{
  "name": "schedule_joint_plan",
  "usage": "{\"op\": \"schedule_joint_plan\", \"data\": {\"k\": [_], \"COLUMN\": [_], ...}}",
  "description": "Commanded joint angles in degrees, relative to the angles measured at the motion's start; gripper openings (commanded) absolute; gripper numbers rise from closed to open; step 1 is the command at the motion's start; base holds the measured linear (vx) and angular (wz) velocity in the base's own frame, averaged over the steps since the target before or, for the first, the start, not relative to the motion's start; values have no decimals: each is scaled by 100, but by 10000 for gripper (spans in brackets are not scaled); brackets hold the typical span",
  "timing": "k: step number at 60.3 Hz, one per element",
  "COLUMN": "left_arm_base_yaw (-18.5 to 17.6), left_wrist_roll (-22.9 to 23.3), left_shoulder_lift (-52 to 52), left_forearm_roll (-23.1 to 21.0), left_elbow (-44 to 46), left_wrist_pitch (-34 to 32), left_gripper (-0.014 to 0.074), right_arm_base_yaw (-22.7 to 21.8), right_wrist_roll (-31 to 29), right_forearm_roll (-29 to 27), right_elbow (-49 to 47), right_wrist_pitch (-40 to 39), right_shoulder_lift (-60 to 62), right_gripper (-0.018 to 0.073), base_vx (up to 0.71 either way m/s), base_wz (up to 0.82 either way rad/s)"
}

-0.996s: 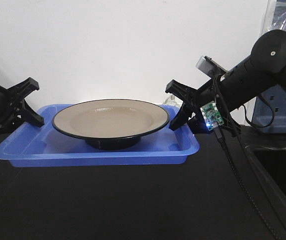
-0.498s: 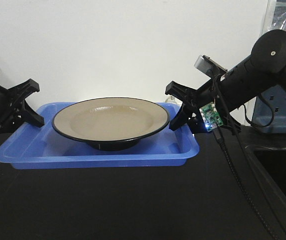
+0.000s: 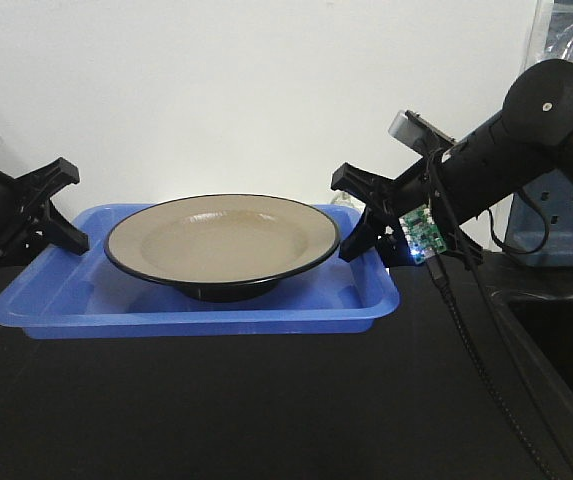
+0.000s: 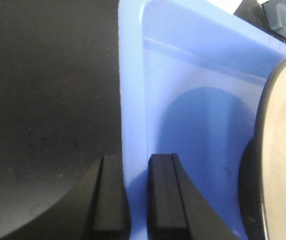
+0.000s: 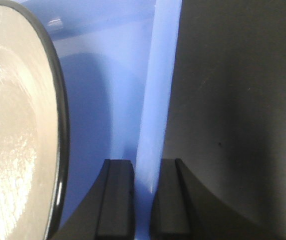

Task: Place disk in tray to left cabinet
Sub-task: 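Hold the lifted tray steady with both grippers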

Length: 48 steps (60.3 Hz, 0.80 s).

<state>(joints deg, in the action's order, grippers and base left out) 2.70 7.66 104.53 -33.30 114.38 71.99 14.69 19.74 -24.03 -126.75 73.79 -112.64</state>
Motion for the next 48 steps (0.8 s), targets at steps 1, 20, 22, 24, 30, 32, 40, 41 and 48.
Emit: {"op": "schedule_joint_plan", "data": {"k": [1, 20, 22, 24, 30, 32, 40, 41, 48], "left_arm_base_yaw": [-123, -123, -123, -123, -123, -123, -123, -123, -123], "left_wrist_roll": [1, 1, 1, 1, 1, 1, 1, 1, 1], "left_shoulder_lift": [-358, -358, -358, -358, -358, -358, -358, -358, -358], "left_forearm_roll": [-1009, -1009, -1009, -1009, -1009, -1009, -1009, -1009, -1009], "left_elbow": [214, 214, 214, 214, 214, 214, 214, 214, 214], "left_wrist_pitch": [-52, -52, -52, -52, -52, -52, -52, -52, -52], "left_gripper": [-2, -2, -2, -2, -2, -2, -2, -2, -2], "right_arm_base_yaw": [119, 119, 119, 119, 119, 119, 119, 119, 119], "right_wrist_roll": [-99, -99, -99, -99, -99, -99, -99, -99, -99], "right_forearm_roll": [-810, -810, -810, -810, -810, -810, -810, -810, -810], "right_elbow": [-223, -223, -223, -223, -223, -223, -223, -223, -223], "right_wrist_pitch": [-210, -199, -199, -199, -199, -199, -199, -199, -199], "right_shoulder_lift": [362, 362, 362, 362, 362, 362, 362, 362, 362], "right_gripper": [-1, -1, -1, -1, -1, -1, -1, -1, -1], "base_vx": [0, 0, 0, 0, 0, 0, 0, 0, 0], "base_wz": [0, 0, 0, 0, 0, 0, 0, 0, 0]}}
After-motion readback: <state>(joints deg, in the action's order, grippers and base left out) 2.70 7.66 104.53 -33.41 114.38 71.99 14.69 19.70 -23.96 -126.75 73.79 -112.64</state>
